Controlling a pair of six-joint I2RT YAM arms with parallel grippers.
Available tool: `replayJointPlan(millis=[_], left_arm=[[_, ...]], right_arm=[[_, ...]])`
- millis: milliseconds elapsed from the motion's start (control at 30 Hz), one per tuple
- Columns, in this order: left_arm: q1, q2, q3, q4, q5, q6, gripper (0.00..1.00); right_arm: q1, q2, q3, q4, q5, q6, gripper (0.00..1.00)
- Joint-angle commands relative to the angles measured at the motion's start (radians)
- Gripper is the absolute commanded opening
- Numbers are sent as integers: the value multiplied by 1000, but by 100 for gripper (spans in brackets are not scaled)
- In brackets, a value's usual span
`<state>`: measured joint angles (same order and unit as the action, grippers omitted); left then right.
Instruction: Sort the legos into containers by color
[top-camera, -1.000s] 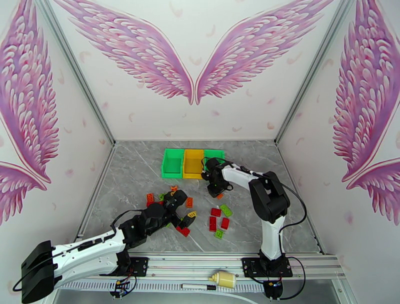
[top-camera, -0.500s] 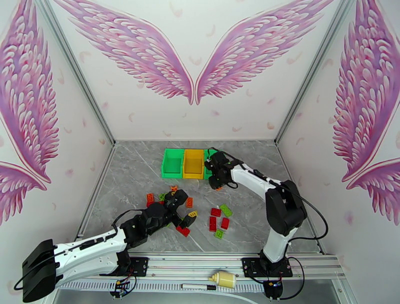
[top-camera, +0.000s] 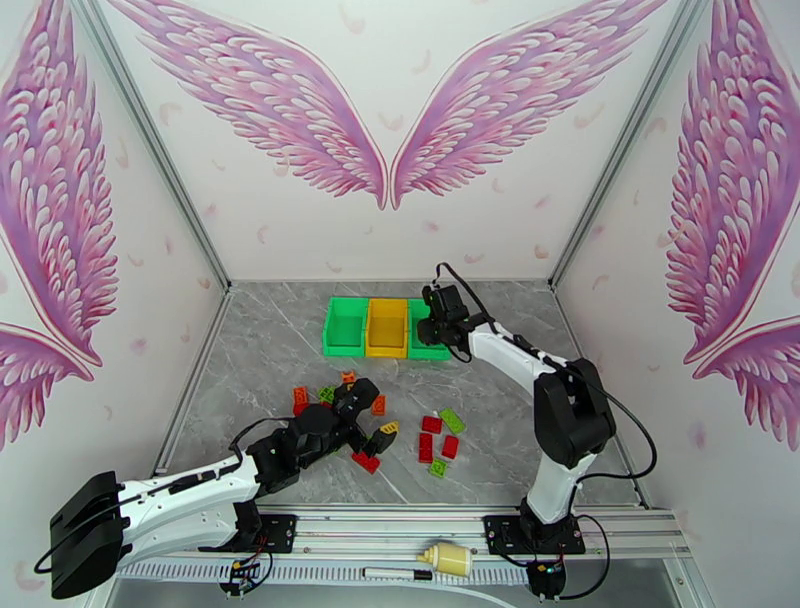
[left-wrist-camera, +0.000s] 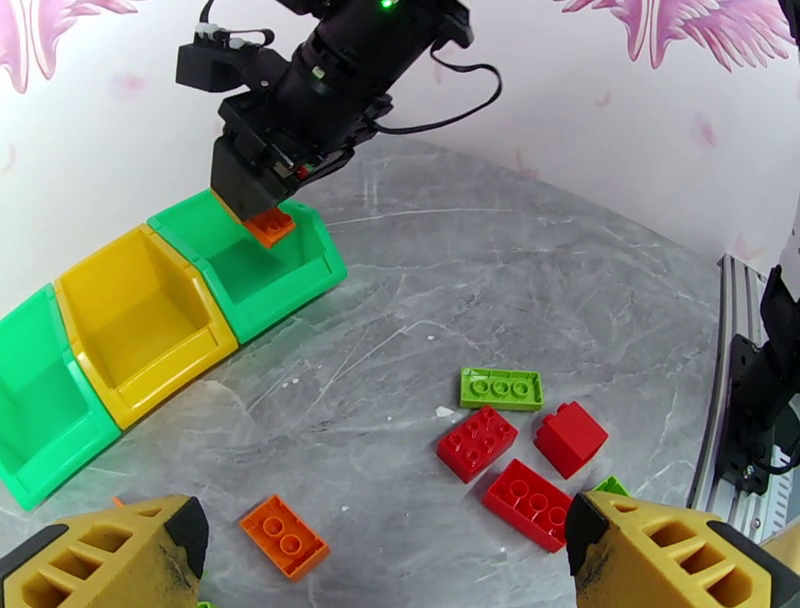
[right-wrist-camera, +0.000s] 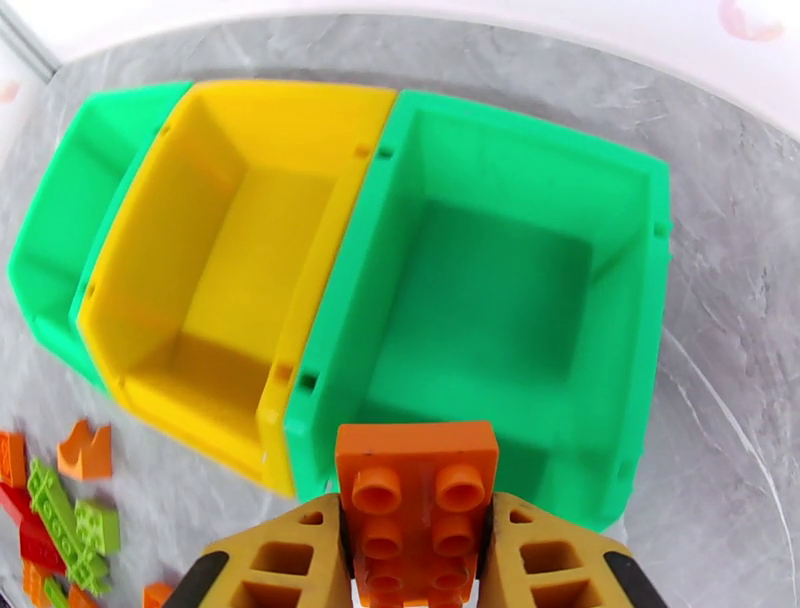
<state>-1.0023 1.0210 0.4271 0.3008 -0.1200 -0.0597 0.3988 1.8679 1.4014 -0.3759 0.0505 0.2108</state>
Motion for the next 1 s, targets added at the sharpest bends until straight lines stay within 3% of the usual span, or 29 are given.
replayJointPlan(millis=[0, 200, 367, 500, 967], left_arm=[[-2, -19, 28, -10, -6, -12, 99], [3, -21, 43, -19, -15, 0, 99], [4, -19, 68, -53, -71, -31, 99], [6, -16, 79, -61, -72, -15, 99], [51, 4, 92, -83, 198, 45, 99]], right_arm=[[-16, 73, 60, 56, 32, 44, 31], [-27, 159, 152, 27, 57, 28, 33], [-26, 105, 109, 45, 18, 23, 60], [-23, 31, 49, 27, -9, 22, 70], [41, -341, -393, -81, -7, 125, 88]])
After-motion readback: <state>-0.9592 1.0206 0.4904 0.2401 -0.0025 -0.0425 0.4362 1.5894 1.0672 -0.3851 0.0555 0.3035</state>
